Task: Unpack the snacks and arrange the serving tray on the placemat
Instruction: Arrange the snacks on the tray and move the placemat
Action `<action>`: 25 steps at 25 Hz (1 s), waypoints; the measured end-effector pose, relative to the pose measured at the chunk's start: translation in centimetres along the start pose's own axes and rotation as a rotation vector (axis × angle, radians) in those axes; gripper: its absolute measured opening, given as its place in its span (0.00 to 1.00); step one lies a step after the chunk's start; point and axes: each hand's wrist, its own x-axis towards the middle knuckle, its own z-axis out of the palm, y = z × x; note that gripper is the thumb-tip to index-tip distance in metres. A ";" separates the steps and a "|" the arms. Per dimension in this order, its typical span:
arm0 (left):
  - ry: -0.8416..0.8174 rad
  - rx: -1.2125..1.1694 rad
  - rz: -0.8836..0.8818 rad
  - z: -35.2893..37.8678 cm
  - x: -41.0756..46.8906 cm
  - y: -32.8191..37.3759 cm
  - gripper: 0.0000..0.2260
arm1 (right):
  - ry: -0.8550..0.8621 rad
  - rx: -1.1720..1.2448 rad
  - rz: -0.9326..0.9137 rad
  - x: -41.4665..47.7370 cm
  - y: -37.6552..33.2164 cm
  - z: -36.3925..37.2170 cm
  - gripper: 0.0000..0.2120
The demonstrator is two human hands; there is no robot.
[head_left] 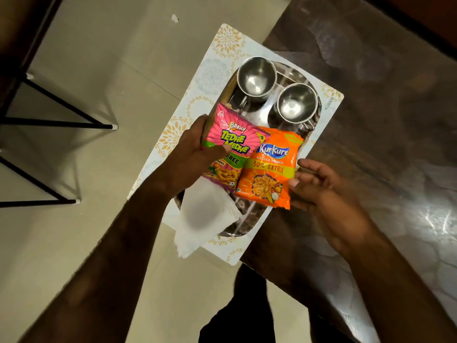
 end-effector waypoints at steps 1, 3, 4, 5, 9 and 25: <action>0.015 -0.066 -0.049 -0.2 0.0 0.1 0.12 | 0.061 0.021 0.006 0.4 0.0 -0.1 0.14; 0.086 -0.124 -0.123 -0.6 0.2 -0.2 0.10 | 0.116 0.069 0.051 1.4 0.4 -0.4 0.12; 0.121 -0.119 -0.130 -0.8 0.3 -0.5 0.12 | 0.096 0.085 0.082 1.8 0.7 -0.3 0.12; 0.138 -0.090 -0.135 -0.8 0.4 -0.7 0.15 | 0.060 0.100 0.116 2.1 1.0 0.1 0.13; 0.091 0.046 -0.145 -0.7 0.4 -1.0 0.19 | -0.008 0.130 0.166 3.2 1.7 2.4 0.19; 0.397 0.601 -0.338 -4.3 2.7 -2.9 0.34 | -0.049 0.174 0.098 5.0 3.7 2.3 0.19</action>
